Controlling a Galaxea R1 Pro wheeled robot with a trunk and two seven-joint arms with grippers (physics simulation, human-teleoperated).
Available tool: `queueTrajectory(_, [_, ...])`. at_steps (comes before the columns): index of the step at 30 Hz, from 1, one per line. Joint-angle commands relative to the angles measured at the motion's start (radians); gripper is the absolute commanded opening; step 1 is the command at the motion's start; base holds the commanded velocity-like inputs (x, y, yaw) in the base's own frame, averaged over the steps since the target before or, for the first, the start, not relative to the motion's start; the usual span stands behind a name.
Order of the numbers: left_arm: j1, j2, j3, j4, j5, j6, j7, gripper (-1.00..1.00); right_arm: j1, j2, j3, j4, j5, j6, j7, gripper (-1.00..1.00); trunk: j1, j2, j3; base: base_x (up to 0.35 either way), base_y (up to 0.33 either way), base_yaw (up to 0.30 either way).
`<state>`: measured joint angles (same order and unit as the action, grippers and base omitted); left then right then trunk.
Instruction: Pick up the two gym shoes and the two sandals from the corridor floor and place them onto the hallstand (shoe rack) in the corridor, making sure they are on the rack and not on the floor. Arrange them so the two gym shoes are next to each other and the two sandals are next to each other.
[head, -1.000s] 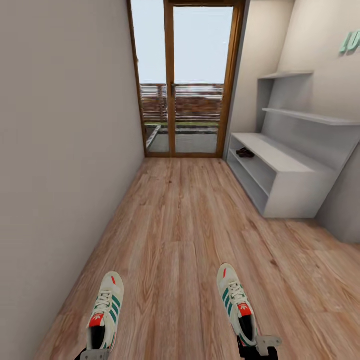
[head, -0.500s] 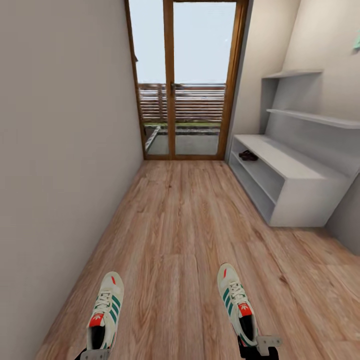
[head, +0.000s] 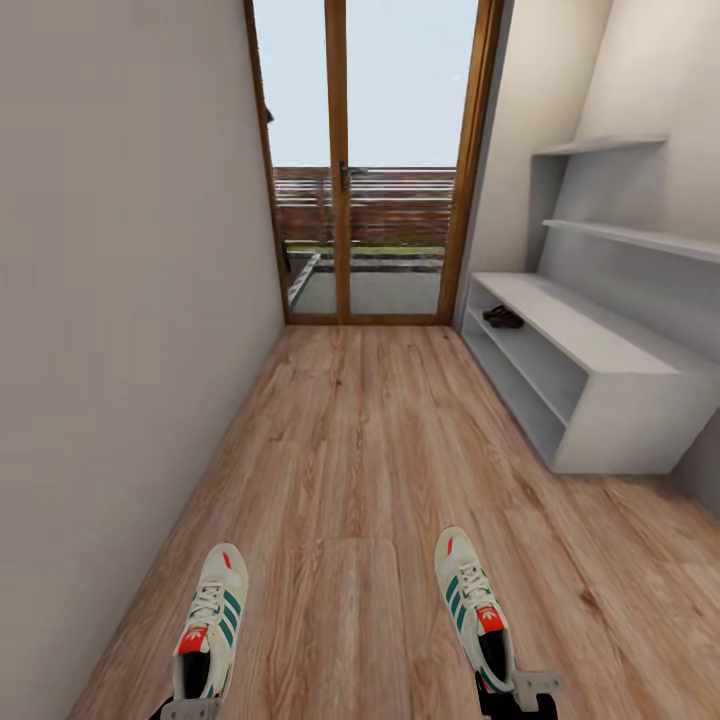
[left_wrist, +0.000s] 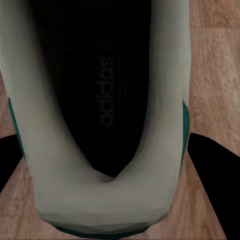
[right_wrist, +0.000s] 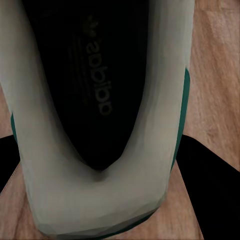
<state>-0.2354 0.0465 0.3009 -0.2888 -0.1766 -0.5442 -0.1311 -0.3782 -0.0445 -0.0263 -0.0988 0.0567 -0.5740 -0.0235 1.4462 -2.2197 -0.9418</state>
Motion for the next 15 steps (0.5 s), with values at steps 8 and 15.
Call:
queueTrajectory(8, [-0.001, 0.0, 0.009, 0.0, -0.009, -0.003, -0.005, -1.0, -0.001, 0.0, -0.003, 0.001, 0.006, -0.003, -0.003, -1.0, 0.0, 0.0, -0.001, 0.339, 0.0, 0.0])
queueTrajectory(15, [-0.001, 0.0, 0.009, 0.0, -0.009, -0.003, -0.005, -1.0, -0.001, 0.0, -0.003, 0.001, 0.006, -0.003, -0.003, -1.0, 0.0, 0.0, -0.001, 0.339, 0.0, 0.0])
